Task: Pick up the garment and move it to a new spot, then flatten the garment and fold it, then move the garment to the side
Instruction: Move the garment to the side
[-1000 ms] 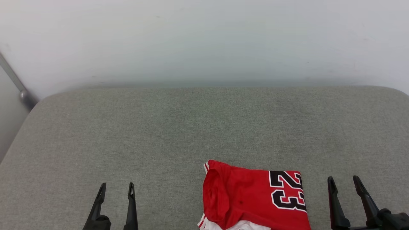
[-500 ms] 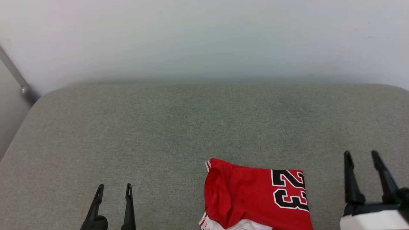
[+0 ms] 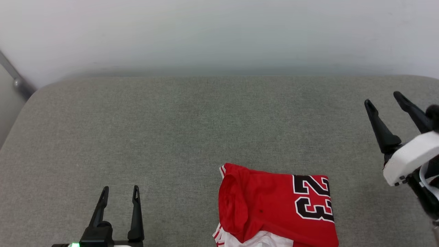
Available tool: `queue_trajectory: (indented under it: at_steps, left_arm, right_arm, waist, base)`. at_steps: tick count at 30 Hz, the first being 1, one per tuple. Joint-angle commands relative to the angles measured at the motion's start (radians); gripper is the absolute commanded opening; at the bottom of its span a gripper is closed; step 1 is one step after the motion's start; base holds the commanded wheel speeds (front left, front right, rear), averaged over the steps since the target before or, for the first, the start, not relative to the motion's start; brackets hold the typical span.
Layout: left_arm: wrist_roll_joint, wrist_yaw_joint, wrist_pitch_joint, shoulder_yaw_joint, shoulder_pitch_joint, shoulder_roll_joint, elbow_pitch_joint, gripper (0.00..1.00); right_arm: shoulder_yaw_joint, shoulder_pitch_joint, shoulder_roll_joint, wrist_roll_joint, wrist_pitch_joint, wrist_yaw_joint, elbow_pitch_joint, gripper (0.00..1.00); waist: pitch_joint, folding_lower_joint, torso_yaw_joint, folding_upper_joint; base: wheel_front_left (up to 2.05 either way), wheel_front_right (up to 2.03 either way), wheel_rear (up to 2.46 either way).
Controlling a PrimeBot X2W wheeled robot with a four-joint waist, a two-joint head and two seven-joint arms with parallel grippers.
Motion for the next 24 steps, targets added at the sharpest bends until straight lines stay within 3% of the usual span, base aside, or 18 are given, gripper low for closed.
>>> queue_trajectory:
  at_steps: [1, 6, 12, 17, 24]
  left_arm:
    - [0.007, -0.003, -0.004, 0.001, -0.011, -0.003, 0.000, 1.00]
    - [0.007, -0.007, -0.004, 0.004, -0.030, -0.007, -0.002, 1.00]
    - [0.009, -0.015, -0.004, -0.001, -0.065, -0.011, -0.004, 1.00]
    - [0.011, -0.023, -0.004, -0.004, -0.116, -0.012, -0.009, 1.00]
    - [0.016, -0.027, -0.004, -0.012, -0.158, -0.016, -0.010, 1.00]
  right_arm:
    - [0.013, -0.013, -0.011, 0.027, 0.033, -0.001, 0.007, 1.00]
    - [0.100, -0.017, -0.148, 0.293, 0.374, -0.001, 0.022, 1.00]
    - [0.108, 0.055, -0.212, 0.539, 0.637, -0.001, 0.060, 1.00]
    - [0.077, 0.115, -0.196, 0.716, 0.744, -0.001, 0.098, 1.00]
    - [0.113, 0.096, -0.132, 0.756, 0.750, -0.001, 0.120, 1.00]
  waist:
    - [0.008, 0.0000, 0.002, -0.0001]
    - [0.043, 0.0000, 0.004, -0.0001]
    - [0.100, 0.0000, 0.019, -0.0001]
    - [0.180, 0.0000, 0.040, -0.0001]
    - [0.249, 0.0000, 0.057, -0.0001]
  base:
    - [0.00, 0.00, 0.00]
    - [0.00, 0.00, 0.00]
    - [0.00, 0.00, 0.00]
    - [0.00, 0.00, 0.00]
    - [0.00, 0.00, 0.00]
